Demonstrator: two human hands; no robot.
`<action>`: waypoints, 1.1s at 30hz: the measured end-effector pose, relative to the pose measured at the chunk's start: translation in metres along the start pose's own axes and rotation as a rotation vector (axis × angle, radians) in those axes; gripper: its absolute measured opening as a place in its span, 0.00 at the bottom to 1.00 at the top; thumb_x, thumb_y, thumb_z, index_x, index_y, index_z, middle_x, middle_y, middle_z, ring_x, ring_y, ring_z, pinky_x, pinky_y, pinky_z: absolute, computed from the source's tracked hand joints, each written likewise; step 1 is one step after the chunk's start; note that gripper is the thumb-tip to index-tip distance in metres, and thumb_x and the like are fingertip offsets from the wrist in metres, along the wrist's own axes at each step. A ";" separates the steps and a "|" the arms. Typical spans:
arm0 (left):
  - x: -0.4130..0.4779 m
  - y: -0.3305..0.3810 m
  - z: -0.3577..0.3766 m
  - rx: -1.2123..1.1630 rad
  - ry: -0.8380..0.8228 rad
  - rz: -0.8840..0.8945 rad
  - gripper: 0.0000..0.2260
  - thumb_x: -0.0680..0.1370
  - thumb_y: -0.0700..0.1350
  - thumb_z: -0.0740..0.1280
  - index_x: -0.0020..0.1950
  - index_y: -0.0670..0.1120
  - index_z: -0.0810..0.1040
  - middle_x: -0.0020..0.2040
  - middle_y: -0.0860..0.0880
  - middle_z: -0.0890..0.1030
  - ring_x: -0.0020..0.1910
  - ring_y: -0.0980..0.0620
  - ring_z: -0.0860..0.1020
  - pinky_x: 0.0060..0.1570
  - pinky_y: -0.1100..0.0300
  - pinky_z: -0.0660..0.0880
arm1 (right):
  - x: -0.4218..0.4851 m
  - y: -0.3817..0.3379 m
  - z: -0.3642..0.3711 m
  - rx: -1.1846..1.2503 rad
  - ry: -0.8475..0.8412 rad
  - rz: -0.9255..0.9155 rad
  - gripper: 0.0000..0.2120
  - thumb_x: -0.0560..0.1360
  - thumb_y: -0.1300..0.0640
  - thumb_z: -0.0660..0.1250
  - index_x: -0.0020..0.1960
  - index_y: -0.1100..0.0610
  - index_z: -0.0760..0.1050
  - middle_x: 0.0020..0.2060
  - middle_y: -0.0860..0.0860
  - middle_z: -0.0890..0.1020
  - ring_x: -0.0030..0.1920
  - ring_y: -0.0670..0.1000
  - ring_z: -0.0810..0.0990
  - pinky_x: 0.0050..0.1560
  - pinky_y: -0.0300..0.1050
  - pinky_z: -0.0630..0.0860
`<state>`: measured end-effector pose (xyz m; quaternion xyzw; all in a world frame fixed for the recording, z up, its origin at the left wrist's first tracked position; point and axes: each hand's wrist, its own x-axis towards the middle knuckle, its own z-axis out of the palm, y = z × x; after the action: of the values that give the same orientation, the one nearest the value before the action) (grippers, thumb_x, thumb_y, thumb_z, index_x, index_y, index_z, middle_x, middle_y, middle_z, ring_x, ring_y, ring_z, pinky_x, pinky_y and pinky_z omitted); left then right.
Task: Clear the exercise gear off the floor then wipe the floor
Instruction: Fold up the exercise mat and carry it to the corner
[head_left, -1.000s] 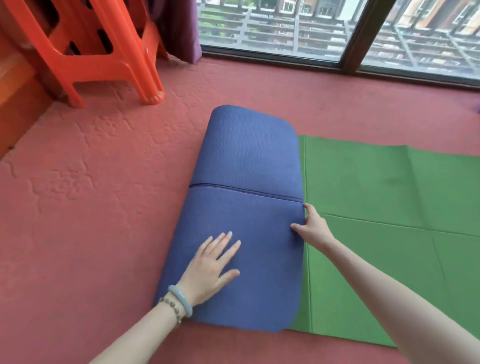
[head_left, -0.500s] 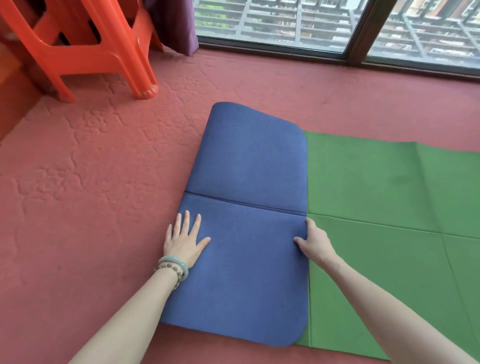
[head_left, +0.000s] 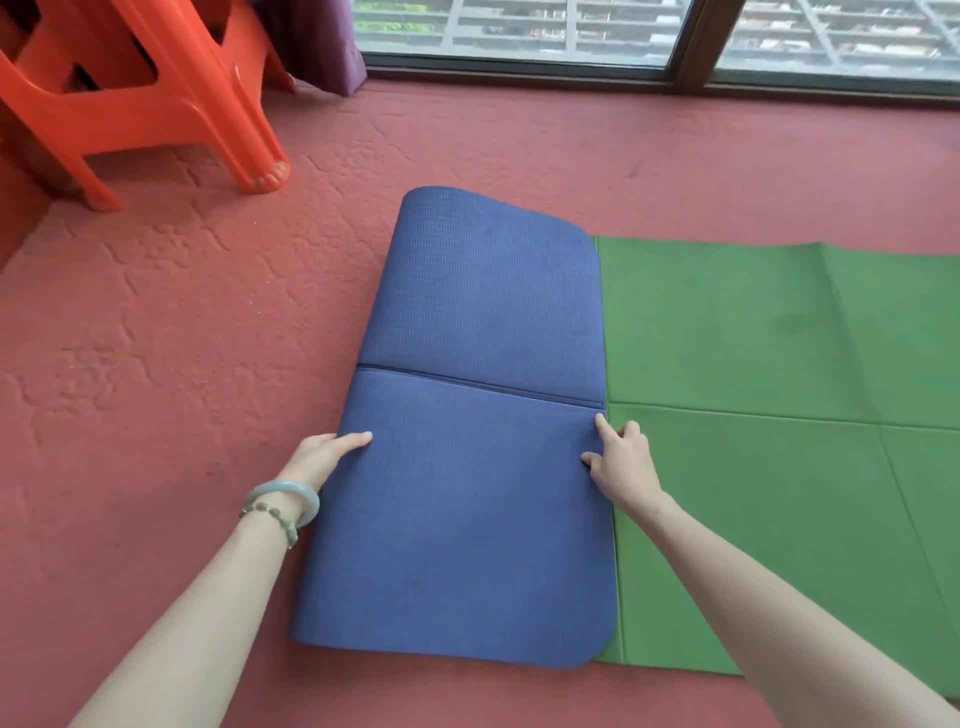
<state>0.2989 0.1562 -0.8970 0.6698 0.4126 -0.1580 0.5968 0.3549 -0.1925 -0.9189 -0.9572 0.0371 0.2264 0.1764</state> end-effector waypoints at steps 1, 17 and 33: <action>-0.002 0.002 -0.001 0.034 -0.006 0.001 0.12 0.72 0.44 0.73 0.51 0.39 0.81 0.47 0.42 0.84 0.44 0.45 0.82 0.46 0.55 0.77 | -0.001 0.000 0.000 0.011 -0.008 0.007 0.29 0.77 0.55 0.62 0.75 0.57 0.57 0.58 0.62 0.68 0.59 0.63 0.68 0.61 0.50 0.66; -0.059 0.062 -0.106 0.496 0.471 0.418 0.09 0.72 0.41 0.72 0.42 0.35 0.77 0.38 0.42 0.78 0.37 0.46 0.74 0.34 0.55 0.67 | -0.045 -0.102 0.008 0.387 -0.294 -0.201 0.26 0.74 0.60 0.63 0.71 0.59 0.66 0.71 0.53 0.68 0.71 0.50 0.65 0.68 0.38 0.59; -0.136 0.156 -0.129 0.938 0.763 0.621 0.12 0.71 0.47 0.70 0.38 0.41 0.70 0.39 0.40 0.77 0.44 0.35 0.75 0.40 0.50 0.67 | -0.050 -0.140 -0.034 0.694 -0.192 -0.278 0.18 0.72 0.66 0.62 0.61 0.60 0.77 0.59 0.55 0.80 0.60 0.50 0.77 0.59 0.36 0.69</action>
<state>0.2954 0.2350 -0.6657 0.9540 0.2706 0.1060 0.0736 0.3455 -0.0740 -0.8228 -0.8109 -0.0351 0.2630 0.5216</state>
